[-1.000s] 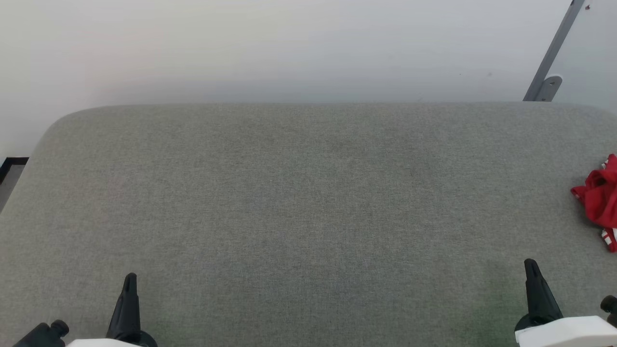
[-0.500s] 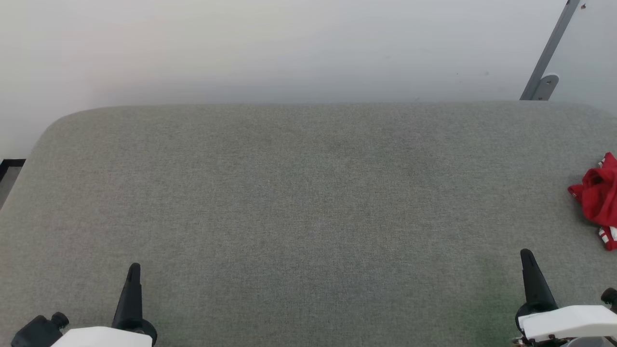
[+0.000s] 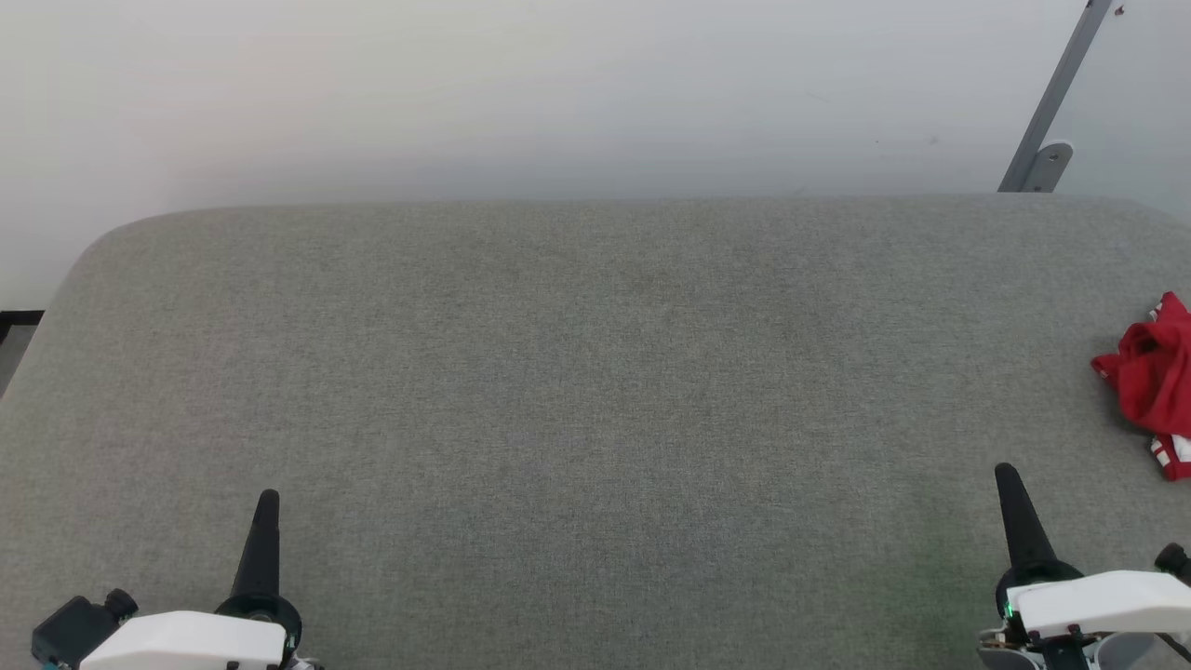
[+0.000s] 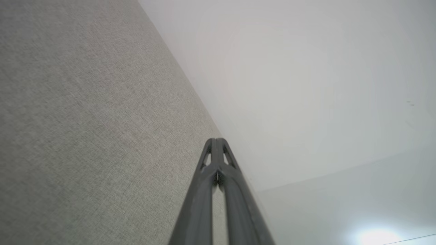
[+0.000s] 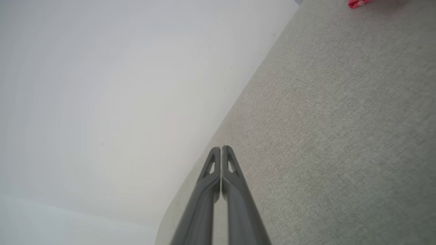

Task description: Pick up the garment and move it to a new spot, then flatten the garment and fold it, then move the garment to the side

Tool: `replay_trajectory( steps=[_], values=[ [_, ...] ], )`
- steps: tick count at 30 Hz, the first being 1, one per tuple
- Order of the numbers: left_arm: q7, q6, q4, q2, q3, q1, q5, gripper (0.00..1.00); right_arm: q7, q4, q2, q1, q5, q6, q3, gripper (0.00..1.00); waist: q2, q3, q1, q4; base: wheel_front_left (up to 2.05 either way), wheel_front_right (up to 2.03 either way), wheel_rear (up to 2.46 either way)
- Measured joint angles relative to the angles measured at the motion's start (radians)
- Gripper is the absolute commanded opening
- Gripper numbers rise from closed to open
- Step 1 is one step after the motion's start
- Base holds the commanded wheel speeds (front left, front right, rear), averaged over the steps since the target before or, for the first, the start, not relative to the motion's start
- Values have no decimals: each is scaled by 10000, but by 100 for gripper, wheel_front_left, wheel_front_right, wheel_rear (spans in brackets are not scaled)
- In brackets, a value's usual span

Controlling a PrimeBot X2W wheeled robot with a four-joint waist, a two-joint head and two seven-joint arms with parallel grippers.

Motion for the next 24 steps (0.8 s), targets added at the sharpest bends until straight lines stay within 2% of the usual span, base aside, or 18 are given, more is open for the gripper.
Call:
replay_trajectory(
  steps=[24],
  values=[
    [579,0,236,-163,105,-536,-1841,0,546,46,150,-423,1942,0,-35,0,0,-5,0,-101,0,0,0]
  ],
)
